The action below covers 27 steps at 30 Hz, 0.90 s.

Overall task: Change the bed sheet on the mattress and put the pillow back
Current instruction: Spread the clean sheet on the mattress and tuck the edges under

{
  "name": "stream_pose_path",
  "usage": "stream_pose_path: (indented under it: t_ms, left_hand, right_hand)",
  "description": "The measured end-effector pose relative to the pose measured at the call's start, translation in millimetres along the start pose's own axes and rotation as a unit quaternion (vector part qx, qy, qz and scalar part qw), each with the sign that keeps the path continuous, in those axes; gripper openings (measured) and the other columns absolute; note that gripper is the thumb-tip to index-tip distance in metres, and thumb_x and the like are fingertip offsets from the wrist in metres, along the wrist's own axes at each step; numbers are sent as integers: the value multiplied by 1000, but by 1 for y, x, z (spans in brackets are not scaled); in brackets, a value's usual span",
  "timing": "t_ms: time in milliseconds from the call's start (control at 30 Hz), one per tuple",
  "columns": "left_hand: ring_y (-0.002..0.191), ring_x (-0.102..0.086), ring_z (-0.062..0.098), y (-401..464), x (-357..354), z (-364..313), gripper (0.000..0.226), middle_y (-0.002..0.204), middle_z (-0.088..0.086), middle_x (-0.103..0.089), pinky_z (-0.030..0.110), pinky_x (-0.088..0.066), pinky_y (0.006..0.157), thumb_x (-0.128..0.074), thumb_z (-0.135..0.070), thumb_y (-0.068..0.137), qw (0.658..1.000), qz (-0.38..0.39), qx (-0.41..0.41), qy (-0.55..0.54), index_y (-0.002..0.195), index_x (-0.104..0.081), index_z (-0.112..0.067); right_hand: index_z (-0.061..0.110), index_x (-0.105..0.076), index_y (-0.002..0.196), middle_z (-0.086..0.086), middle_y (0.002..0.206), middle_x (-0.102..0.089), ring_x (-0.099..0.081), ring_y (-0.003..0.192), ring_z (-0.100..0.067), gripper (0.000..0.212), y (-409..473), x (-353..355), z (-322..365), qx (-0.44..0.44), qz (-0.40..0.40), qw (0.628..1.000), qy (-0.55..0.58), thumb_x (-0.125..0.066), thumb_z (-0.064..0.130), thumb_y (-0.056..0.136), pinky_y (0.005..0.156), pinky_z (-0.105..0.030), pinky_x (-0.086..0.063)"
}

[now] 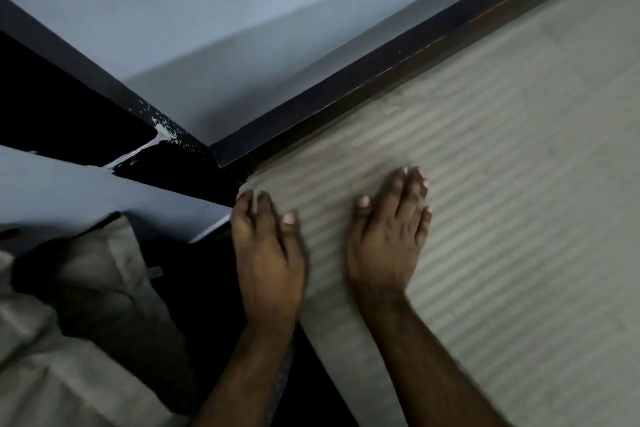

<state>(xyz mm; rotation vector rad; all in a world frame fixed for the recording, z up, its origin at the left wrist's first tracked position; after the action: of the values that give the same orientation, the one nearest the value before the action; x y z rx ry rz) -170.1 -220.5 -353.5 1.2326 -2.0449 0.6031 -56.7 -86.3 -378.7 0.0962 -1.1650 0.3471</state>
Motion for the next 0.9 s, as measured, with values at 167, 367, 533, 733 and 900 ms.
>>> stream_pose_path:
  t_ms: [167,367,533,733,900]
  left_hand:
    - [125,-53,38,10,-13,14,51,140,15,-47,46,-45,105,-46,-44,102,999,-12,33,-2,142,-37,-15]
    - [115,-57,44,23,12,2,60,136,23,-55,49,-49,91,-39,-56,102,970,85,68,217,144,-37,-13]
    - [109,-61,40,2,-19,-68,50,127,23,-62,46,-46,95,-48,-26,86,951,76,-177,243,129,-61,-4]
    - [149,-34,30,32,-142,-128,61,160,16,-37,46,-27,122,-38,-38,101,928,166,-287,171,150,-44,-3]
    - [156,-16,26,80,-203,-165,68,168,12,-19,42,-14,126,-30,-42,102,906,160,-337,200,159,-26,-5]
  right_hand:
    - [5,-2,161,-16,168,5,8,156,-32,74,20,-27,36,6,50,998,-26,-17,50,105,126,-51,-2]
    - [18,-67,123,-7,131,-64,-44,136,-28,42,60,-29,108,306,143,941,4,-37,42,104,123,-50,-15]
    - [14,-64,133,-7,143,-59,-47,138,-24,44,82,20,51,306,93,935,151,-37,33,105,119,-46,-29]
    - [6,-34,155,-14,163,-30,-25,152,-31,64,150,60,-118,-91,-118,989,-14,-35,44,103,123,-50,-20]
    - [3,-20,159,-17,167,-15,-10,155,-32,73,198,43,-132,-129,-105,983,-76,-26,49,102,125,-49,-7]
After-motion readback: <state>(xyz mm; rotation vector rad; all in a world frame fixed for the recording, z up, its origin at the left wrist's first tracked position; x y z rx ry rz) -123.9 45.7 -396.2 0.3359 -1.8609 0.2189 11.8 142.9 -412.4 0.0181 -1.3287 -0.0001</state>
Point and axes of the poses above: each hand's wrist, its own y-axis towards the middle knuckle, its own x-axis out of the back of the hand, z = x × y, the point moved 6 cm from there along y, towards the middle knuckle
